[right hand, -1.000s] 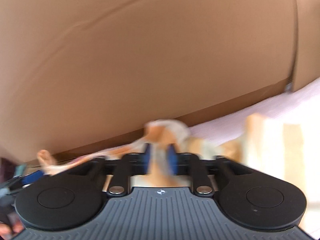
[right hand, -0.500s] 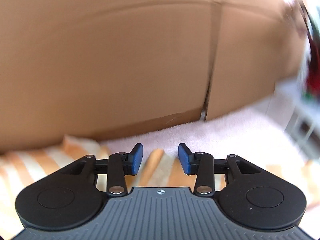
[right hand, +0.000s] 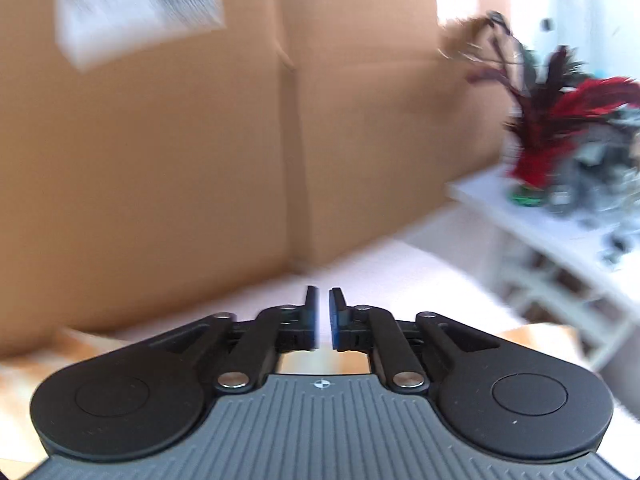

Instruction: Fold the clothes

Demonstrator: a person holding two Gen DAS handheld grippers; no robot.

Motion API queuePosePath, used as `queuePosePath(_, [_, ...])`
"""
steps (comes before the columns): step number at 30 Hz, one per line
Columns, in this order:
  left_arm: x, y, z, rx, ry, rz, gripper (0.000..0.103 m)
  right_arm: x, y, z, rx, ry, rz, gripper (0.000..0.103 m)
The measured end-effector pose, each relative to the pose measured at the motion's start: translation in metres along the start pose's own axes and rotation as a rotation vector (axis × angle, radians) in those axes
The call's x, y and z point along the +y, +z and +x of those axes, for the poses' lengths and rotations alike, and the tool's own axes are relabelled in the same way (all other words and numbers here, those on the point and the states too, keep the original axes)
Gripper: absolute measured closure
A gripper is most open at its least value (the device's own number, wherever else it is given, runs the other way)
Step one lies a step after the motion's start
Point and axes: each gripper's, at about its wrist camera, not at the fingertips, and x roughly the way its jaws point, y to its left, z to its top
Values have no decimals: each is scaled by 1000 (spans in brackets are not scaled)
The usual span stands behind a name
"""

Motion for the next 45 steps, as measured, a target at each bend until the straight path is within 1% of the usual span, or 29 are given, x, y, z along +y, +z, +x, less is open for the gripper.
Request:
queuePosePath(1, [0, 0, 1, 1, 0, -1, 30, 13, -6, -6, 24, 25, -30, 75])
queuePosePath(2, [0, 1, 1, 1, -1, 0, 30, 27, -14, -12, 50, 46, -65, 63])
queuePosePath(3, [0, 1, 1, 1, -1, 1, 29, 41, -21, -18, 76, 68, -100, 59])
queuePosePath(5, [0, 1, 1, 3, -3, 3, 27, 56, -44, -24, 90, 16, -243, 58])
queuePosePath(7, [1, 1, 1, 3, -6, 3, 25, 59, -58, -21, 34, 8, -312, 60])
queuePosePath(9, [3, 2, 1, 5, -8, 1, 25, 53, -54, -21, 32, 21, -266, 103])
queuePosePath(10, [4, 2, 0, 5, -8, 0, 25, 53, -57, -19, 25, -20, -223, 103])
queuePosePath(12, [6, 2, -1, 7, -8, -1, 24, 29, -46, 0, 33, -39, -113, 103])
queuePosePath(15, [9, 3, 0, 10, -16, -14, 23, 6, -40, 6, 25, -58, -12, 103])
queuePosePath(17, [13, 4, 0, 10, -29, -25, 22, 5, -40, 7, 15, -90, 9, 103])
queuePosePath(20, [16, 5, 2, 4, -53, -40, 22, 7, -43, 12, 10, -33, 24, 92])
queuePosePath(21, [16, 6, 0, 4, -54, -36, 22, 8, -42, 13, 10, -13, 29, 92])
queuePosePath(23, [16, 6, -3, 6, -54, -25, 32, 6, -41, 13, 8, 26, 44, 92])
queuePosePath(24, [18, 4, -18, -3, -77, -23, 43, 6, -40, 7, 8, 42, 50, 93])
queuePosePath(25, [21, 2, -35, -13, -106, -22, 45, 6, -38, 1, 7, 59, 55, 93])
queuePosePath(26, [23, 0, -53, -24, -134, -21, 43, 6, -37, -5, 7, 75, 60, 93])
queuePosePath(28, [33, -12, -97, -45, -213, -40, 25, 12, -41, -35, -31, 180, 21, 92])
queuePosePath(29, [18, -14, -103, -38, -230, -37, 24, 15, -47, -50, -43, 213, -18, 90])
queuePosePath(31, [-9, -19, -108, -13, -262, -19, 23, 21, -61, -76, -58, 247, -97, 78])
queuePosePath(32, [-2, -32, -119, 8, -272, -7, 22, 23, -70, -87, -52, 243, -143, 74])
queuePosePath(34, [9, -57, -139, 56, -288, 7, 21, 21, -90, -104, -24, 238, -219, 74])
queuePosePath(35, [9, -68, -141, 92, -300, -2, 21, 17, -98, -110, 0, 251, -225, 73])
queuePosePath(36, [10, -89, -151, 121, -319, -19, 21, 13, -105, -115, 24, 265, -228, 71])
queuePosePath(38, [7, -109, -148, 104, -346, -15, 18, 2, -116, -123, 83, 316, -203, 69])
queuePosePath(39, [5, -117, -146, 92, -359, -10, 19, -4, -119, -125, 118, 354, -171, 69])
queuePosePath(40, [1, -117, -137, 88, -384, -12, 20, -10, -123, -128, 153, 392, -140, 69])
queuePosePath(41, [2, -112, -142, 91, -415, -13, 21, -15, -126, -128, 175, 418, -112, 69])
queuePosePath(44, [-11, -115, -155, 61, -429, 60, 28, -18, -133, -131, 161, 425, -86, 70])
queuePosePath(45, [-13, -117, -163, 52, -428, 78, 38, -19, -135, -131, 156, 427, -78, 70])
